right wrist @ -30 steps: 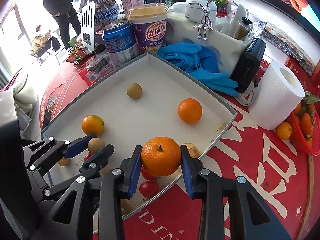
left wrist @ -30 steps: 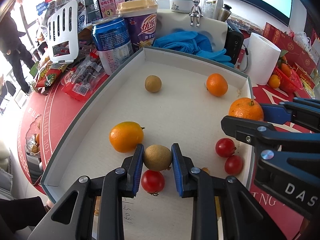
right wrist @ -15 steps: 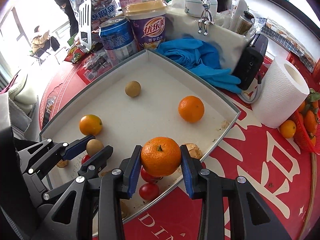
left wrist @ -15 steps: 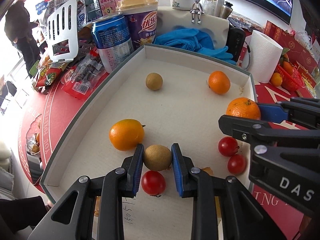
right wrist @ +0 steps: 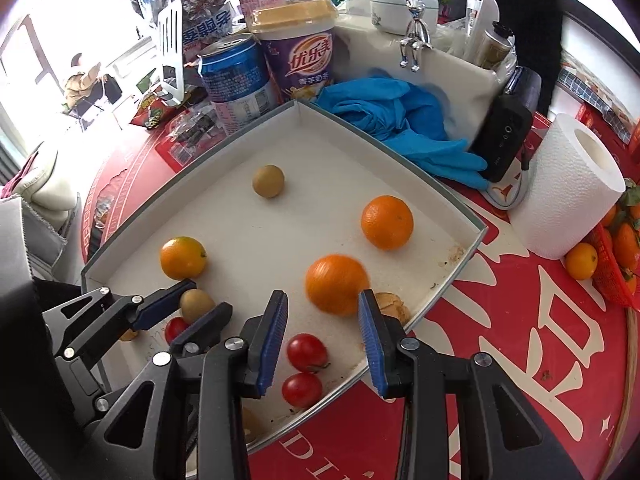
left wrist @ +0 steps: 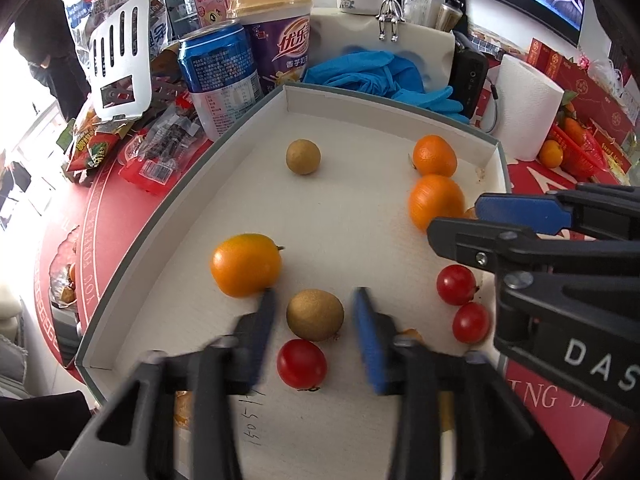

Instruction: Organize fruits

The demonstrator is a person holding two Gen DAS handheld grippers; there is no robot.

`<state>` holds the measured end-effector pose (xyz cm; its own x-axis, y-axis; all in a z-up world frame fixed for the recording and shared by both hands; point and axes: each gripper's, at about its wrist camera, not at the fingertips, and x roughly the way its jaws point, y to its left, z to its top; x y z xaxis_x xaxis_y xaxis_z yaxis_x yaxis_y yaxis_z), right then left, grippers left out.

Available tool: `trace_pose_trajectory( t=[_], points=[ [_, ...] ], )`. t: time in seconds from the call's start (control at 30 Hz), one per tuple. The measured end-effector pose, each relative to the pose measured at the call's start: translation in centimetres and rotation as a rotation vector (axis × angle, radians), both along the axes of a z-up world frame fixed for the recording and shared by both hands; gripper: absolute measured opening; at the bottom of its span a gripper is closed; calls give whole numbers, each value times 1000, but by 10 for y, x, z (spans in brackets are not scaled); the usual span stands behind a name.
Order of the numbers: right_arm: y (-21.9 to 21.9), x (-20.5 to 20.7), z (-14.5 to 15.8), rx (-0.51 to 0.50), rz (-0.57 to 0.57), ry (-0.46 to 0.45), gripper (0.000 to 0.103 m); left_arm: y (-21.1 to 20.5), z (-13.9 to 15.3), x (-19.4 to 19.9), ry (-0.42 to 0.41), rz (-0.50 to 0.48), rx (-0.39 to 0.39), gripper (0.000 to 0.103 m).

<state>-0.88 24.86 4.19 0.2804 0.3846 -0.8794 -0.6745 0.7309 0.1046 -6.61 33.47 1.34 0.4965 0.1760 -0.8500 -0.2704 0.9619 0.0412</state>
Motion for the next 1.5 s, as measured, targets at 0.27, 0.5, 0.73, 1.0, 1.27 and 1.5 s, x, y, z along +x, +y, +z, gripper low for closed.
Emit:
trace_pose_trajectory(
  t=[0.27,0.5,0.73,1.0,1.27,1.5],
  points=[
    [-8,-3,11,-1,-18,-17,74,2,8,-6,-20,12,8,89],
    [-10,-8,16,-20,-6,-17,103,0,14,-11,-17,-4,-20,103],
    [-11,-14,19,-47,0,-35,103,-9,15,-17,9,-13,9,103],
    [-14,-16,21,-59,-1,-41,103,-10,15,-21,23,8,34,103],
    [-15,-18,21,-64,-7,-41,103,-12,14,-24,31,-1,35,103],
    [-14,-19,21,-75,-5,-40,103,-13,16,-24,29,-7,38,103]
  ],
)
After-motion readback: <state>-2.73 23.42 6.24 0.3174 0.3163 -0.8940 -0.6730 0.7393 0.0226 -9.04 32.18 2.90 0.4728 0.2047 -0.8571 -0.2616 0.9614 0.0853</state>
